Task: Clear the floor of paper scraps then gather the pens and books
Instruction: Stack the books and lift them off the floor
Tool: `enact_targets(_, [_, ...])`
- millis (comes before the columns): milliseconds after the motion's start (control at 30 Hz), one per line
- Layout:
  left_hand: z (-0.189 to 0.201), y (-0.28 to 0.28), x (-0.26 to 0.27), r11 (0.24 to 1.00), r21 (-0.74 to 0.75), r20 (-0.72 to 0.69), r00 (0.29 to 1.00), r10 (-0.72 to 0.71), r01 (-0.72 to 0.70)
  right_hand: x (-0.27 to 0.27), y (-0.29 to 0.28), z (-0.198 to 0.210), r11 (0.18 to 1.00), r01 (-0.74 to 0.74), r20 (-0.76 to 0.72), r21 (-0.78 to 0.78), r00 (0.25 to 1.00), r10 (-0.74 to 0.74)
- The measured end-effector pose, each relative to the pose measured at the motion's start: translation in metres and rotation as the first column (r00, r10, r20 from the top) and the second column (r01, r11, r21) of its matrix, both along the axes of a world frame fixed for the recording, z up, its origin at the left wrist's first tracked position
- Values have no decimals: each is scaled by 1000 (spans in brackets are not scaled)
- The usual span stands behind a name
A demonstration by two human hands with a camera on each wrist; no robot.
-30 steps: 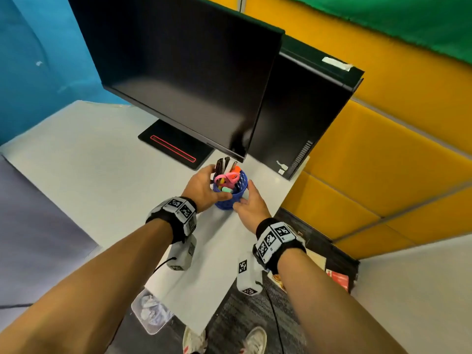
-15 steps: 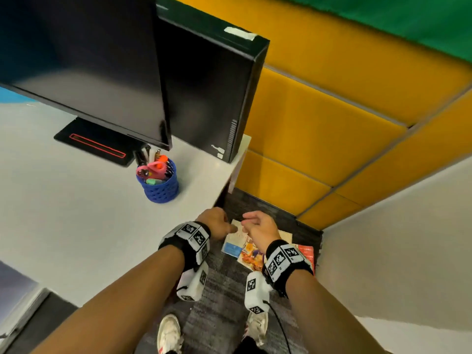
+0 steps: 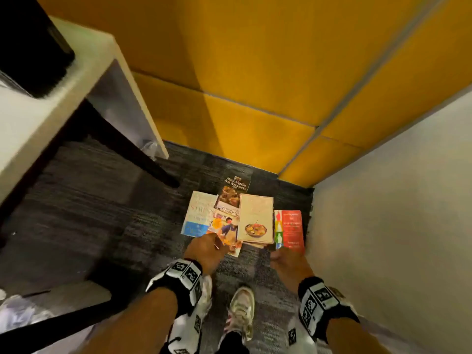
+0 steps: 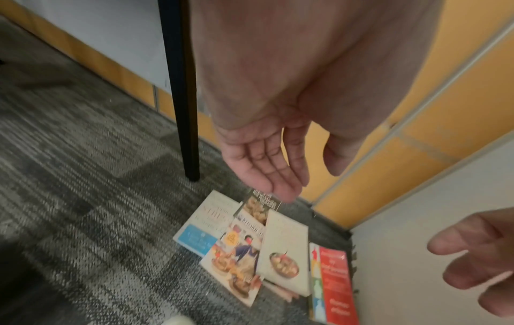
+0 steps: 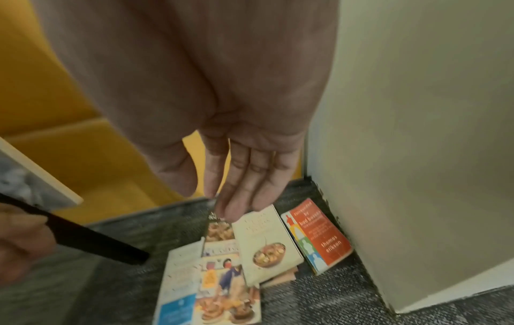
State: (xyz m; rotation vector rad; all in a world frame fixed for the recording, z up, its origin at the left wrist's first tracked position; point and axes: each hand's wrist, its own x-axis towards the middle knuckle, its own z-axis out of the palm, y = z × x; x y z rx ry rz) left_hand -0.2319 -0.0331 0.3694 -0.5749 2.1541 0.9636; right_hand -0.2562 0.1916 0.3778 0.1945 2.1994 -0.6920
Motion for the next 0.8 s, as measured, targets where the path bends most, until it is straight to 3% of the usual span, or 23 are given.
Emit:
enact_targets(167, [-182,-1,-10,996,-70,37,998,-46,48,-10,21,-172,996,-65,138,61,989,56])
enact_targets(300, [-322,-19,-33,976,-213,-32,998,-56,48,-41,22,-304,989,-21,19,149,1000,18])
enact_targets(433, [-416,-37,-68,951,-310,-91,996,-5,-24,-78,17,-398,950,93,-168,297,985,-44])
enact_targets(533, [-454,-40,-90,965,-255,-172,985,16,-60,-91,15,-441,903,192,-254,384,962,-97])
enact_targets(633, [-473,-35,-102,954,-300,-235,971,-43,-31,-97,15,-465,858,219,-320,464,945,-68])
enact_targets(800, [-471,-40,-101,966,-258,-234,970,-62,-1,-99,27,-478,879,265,-338,396,932,-129])
